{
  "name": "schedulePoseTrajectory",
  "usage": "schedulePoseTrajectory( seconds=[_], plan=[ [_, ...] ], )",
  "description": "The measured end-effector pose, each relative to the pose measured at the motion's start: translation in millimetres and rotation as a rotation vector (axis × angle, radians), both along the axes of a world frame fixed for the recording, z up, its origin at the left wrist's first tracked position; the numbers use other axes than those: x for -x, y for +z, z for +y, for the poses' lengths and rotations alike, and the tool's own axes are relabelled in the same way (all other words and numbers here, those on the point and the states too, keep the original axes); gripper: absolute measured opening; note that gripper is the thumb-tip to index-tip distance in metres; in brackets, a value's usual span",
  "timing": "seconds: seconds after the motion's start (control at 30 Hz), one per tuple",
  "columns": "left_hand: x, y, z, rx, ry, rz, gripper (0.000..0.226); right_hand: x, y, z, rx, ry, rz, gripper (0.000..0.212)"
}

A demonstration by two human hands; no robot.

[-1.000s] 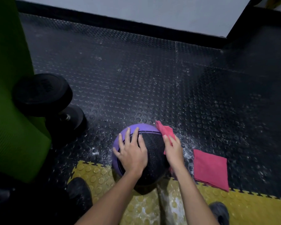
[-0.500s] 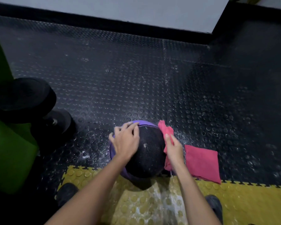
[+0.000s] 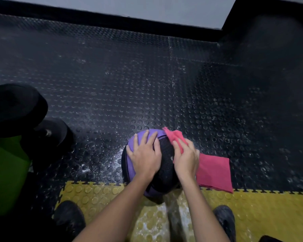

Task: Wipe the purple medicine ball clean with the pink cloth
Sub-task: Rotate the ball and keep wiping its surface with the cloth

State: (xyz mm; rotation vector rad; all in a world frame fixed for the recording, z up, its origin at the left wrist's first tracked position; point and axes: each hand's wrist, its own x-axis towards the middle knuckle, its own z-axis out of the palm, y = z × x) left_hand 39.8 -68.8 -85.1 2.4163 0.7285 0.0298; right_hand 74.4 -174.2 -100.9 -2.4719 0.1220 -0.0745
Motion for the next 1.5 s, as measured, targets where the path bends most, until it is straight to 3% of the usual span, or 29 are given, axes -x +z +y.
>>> schedulePoseTrajectory(
  seconds=[0.07,0.13,0.23,0.33,0.4,0.53,0.6,0.7,0.8,0.93,1.13,1.27,1.33,1.43,1.5],
  plan=[
    [-6.1,0.2,-5.6,-0.008,0.005,-0.005,0.039,-23.9,2.4,-6.4,-0.104,-0.145,0.194,0.033],
    [-10.1,0.2,-8.5,-0.018,0.014,0.003,0.039,-27.8,8.5,-2.1,-0.077,-0.195,0.247,0.035],
    [-9.7,-0.1,-5.9,-0.007,0.037,0.015,0.040,11.3,17.3,17.8,0.142,0.017,-0.027,0.030],
    [0.1,-1.5,6.7,-0.002,0.053,0.007,0.039,37.1,15.4,24.0,0.092,0.129,-0.248,0.025],
    [5.2,-4.5,13.7,0.014,0.078,-0.020,0.038,19.7,5.6,16.3,0.042,0.057,-0.152,0.026],
    [11.9,-6.9,6.8,0.031,0.162,-0.055,0.037,-26.0,-0.6,-4.1,-0.148,-0.097,0.289,0.031],
    [19.5,-7.6,-1.5,0.013,0.210,-0.072,0.037,-21.2,3.7,-6.9,-0.212,-0.146,0.322,0.030],
    [20.1,-10.4,-3.7,0.015,0.228,-0.075,0.037,30.6,0.4,3.0,-0.104,-0.149,0.019,0.027],
    [9.4,-8.7,9.2,0.036,0.191,-0.054,0.038,88.5,-9.2,25.2,-0.176,-0.076,-0.232,0.030],
    [6.3,-7.5,12.6,0.058,0.196,-0.030,0.040,63.6,-14.0,28.8,-0.171,-0.108,-0.327,0.023],
    [28.4,-9.0,4.0,-0.042,0.286,0.024,0.044,20.0,10.6,16.1,-0.022,0.106,-0.076,0.024],
    [24.8,9.0,15.7,-0.032,0.347,-0.071,0.042,44.3,8.8,17.4,-0.057,0.170,-0.247,0.023],
    [4.4,20.8,29.2,-0.006,0.307,-0.104,0.041,55.5,-0.7,10.5,-0.145,0.066,-0.227,0.022],
    [-21.0,26.2,39.8,0.055,0.160,-0.039,0.044,39.7,-12.5,-10.4,-0.396,-0.245,0.051,0.027],
    [-24.2,15.4,31.7,0.067,0.056,0.063,0.046,31.5,-7.8,-15.8,-0.427,-0.363,0.167,0.028]
  ],
)
